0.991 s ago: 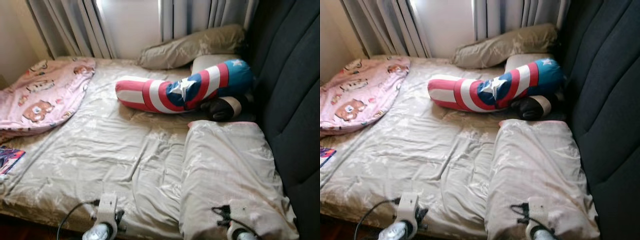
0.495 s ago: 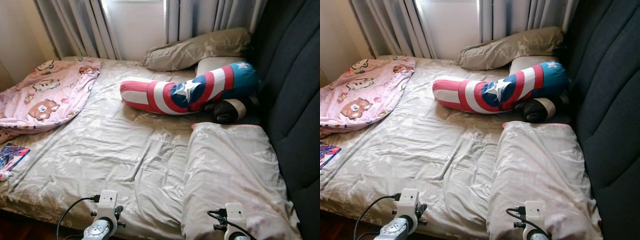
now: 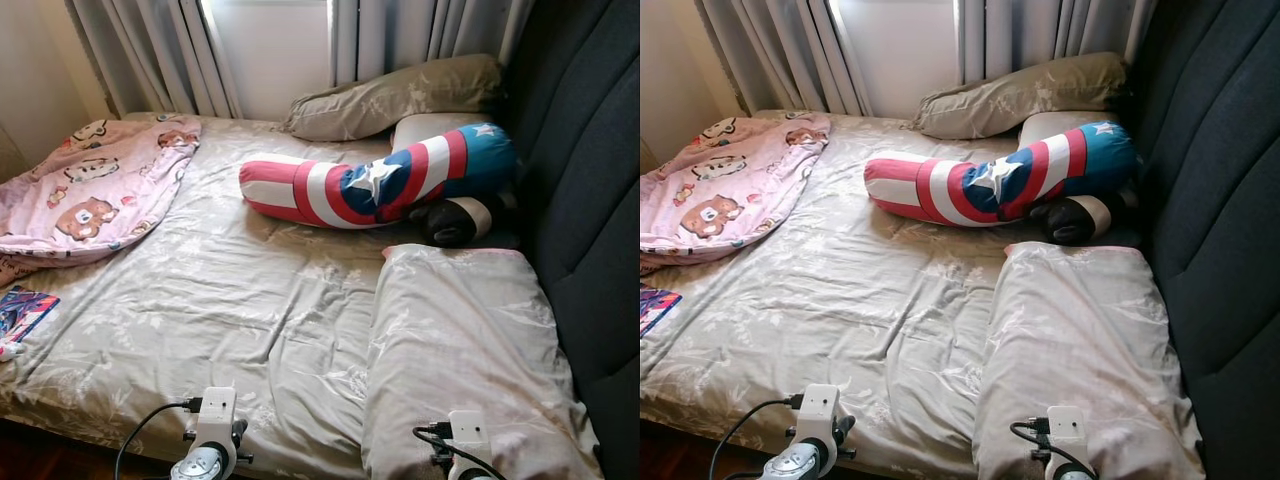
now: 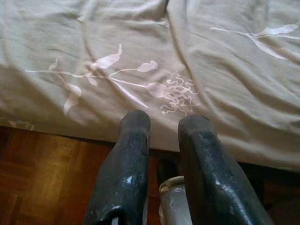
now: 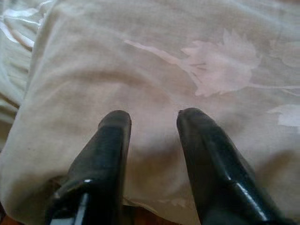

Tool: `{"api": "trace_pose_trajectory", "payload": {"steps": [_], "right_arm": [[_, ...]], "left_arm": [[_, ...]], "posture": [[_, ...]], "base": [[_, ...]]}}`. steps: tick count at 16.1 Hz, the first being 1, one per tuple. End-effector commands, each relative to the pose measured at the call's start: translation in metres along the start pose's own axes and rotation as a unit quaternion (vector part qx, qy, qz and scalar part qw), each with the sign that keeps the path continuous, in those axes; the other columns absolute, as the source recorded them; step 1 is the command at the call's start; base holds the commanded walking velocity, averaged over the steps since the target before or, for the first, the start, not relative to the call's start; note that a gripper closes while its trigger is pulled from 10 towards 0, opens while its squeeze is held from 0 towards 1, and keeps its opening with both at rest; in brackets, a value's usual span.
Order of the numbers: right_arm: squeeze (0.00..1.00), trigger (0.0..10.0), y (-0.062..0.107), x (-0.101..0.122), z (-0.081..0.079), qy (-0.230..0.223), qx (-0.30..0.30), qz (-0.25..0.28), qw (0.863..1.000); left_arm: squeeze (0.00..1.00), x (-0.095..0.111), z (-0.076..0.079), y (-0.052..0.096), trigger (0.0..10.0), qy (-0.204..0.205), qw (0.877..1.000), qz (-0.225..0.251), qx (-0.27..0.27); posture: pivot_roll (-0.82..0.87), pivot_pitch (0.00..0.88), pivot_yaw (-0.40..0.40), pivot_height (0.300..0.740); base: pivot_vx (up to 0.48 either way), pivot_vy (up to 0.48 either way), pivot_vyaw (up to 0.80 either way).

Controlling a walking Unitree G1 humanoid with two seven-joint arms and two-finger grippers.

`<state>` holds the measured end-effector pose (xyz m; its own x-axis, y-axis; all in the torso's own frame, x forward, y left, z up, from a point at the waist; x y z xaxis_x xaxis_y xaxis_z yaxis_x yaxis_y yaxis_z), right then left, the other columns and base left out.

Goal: Clean up the room

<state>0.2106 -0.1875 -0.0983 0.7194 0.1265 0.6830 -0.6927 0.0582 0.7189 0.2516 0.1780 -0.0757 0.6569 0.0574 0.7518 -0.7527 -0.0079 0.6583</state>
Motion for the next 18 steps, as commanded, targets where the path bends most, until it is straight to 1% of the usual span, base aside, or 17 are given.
{"api": "trace_pose_trajectory", "payload": {"steps": [1,2,3,4,5,6,8,10,18], "right_arm": [[1.00,10.0,0.001,-0.004,0.001,-0.001,-0.003,-0.007,1.000],[1.00,10.0,0.001,-0.004,0.002,-0.001,-0.005,-0.008,1.000],[0.86,10.0,0.001,-0.005,0.006,0.004,-0.012,-0.009,1.000],[0.00,10.0,0.001,-0.005,0.010,0.009,-0.027,-0.008,1.000],[0.00,10.0,0.002,-0.005,0.015,0.002,-0.042,-0.010,0.999],[0.00,10.0,0.002,-0.006,0.014,0.002,-0.042,-0.012,0.999],[0.00,10.0,0.001,-0.006,0.006,0.001,-0.031,-0.016,0.999],[0.00,10.0,0.001,-0.007,0.001,-0.002,-0.021,-0.019,1.000],[0.00,10.0,0.004,-0.018,-0.001,0.004,-0.016,-0.035,0.999]], "left_arm": [[0.00,-0.004,0.000,0.001,10.0,-0.001,1.000,-0.009,0.001],[0.00,-0.003,0.000,0.001,10.0,0.000,1.000,-0.007,-0.001],[0.00,-0.002,0.002,0.000,10.0,-0.001,1.000,-0.005,-0.002],[0.00,-0.002,0.002,0.000,10.0,-0.003,1.000,-0.005,-0.003],[0.00,-0.002,0.002,0.000,10.0,-0.003,1.000,-0.005,-0.003],[0.00,-0.003,0.002,0.000,10.0,-0.002,1.000,-0.006,-0.003],[0.00,-0.003,0.001,0.000,10.0,0.000,1.000,-0.008,-0.002],[0.00,-0.003,0.000,0.000,10.0,0.004,1.000,-0.008,0.002],[0.00,-0.007,-0.001,0.001,10.0,-0.005,1.000,-0.015,0.000]], "posture": [[-0.05,0.034,0.016,0.697],[-0.05,0.033,0.016,0.697],[-0.06,0.033,0.017,0.697],[-0.06,0.033,0.017,0.697],[-0.06,0.031,0.015,0.697],[-0.06,0.031,0.017,0.697],[-0.05,0.031,0.020,0.697],[-0.04,0.031,0.015,0.697],[-0.05,0.022,0.025,0.697]], "base": [[0.000,0.000,0.00],[0.000,0.000,0.00],[0.000,0.000,0.00],[0.000,0.000,0.00],[0.000,0.000,0.00],[0.000,0.000,0.00],[0.000,0.000,0.00],[0.000,0.302,0.00],[0.000,0.356,0.00]]}}
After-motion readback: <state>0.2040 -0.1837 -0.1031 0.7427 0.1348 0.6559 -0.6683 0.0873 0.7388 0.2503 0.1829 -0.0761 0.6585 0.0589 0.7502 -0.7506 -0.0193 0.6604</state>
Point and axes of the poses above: a point about 5 cm out from each wrist's last joint towards the gripper, its own y axis pointing back from the gripper into the wrist, its own x axis along the axis of the wrist's last joint, z = x × y, the point moved 3 cm from there along -y, pointing out of the wrist towards the gripper, and after that the axes turned 6 degrees about y, right-handed, at the moved point
